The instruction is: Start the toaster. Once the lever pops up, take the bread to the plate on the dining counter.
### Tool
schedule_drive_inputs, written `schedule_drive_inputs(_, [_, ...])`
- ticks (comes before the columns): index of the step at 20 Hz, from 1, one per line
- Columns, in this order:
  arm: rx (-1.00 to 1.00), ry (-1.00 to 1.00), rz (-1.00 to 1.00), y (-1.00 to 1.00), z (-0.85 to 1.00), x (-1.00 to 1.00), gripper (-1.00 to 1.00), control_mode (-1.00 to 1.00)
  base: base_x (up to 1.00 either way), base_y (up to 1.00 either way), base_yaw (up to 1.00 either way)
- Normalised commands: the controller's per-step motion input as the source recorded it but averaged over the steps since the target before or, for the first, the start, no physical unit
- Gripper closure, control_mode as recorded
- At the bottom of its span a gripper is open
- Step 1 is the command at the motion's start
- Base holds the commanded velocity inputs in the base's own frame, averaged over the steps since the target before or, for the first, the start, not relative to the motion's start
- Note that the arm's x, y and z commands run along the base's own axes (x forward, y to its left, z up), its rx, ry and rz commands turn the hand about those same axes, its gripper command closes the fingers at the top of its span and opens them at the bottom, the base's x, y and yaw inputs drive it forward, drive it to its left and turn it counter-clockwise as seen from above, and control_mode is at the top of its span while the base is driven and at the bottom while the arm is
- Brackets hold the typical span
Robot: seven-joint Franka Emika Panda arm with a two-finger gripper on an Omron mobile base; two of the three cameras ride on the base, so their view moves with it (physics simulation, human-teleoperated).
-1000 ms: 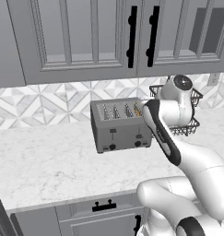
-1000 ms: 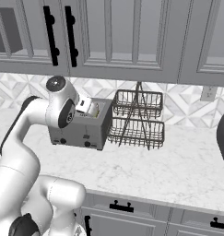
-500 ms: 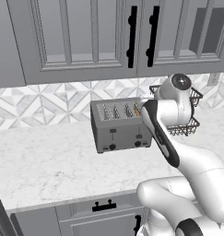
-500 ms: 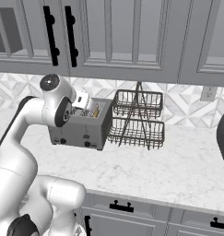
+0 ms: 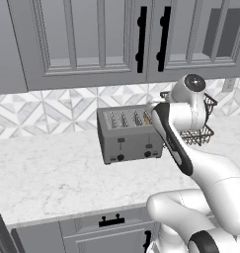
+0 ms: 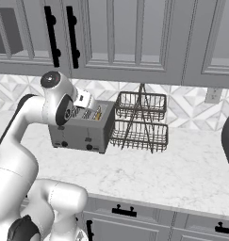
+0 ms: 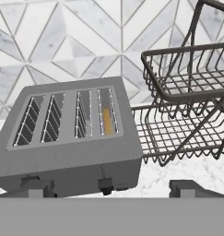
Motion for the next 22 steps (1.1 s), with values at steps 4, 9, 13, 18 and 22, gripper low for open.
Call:
schedule_drive_inputs(4, [0.00, 0.00, 0.00, 0.00, 0.00, 0.00, -1.00, -1.00, 0.00, 0.00, 0.00])
schedule_drive_inputs(9, [0.00, 0.00, 0.00, 0.00, 0.00, 0.00, -1.00, -1.00, 0.00, 0.00, 0.00])
schedule_drive_inputs(13, [0.00, 0.00, 0.00, 0.00, 0.00, 0.00, -1.00, -1.00, 0.00, 0.00, 0.00])
schedule_drive_inputs(18, [0.00, 0.00, 0.00, 0.00, 0.00, 0.00, -1.00, -1.00, 0.00, 0.00, 0.00])
schedule_drive_inputs(22, [0.00, 0.00, 0.00, 0.00, 0.00, 0.00, -1.00, -1.00, 0.00, 0.00, 0.00])
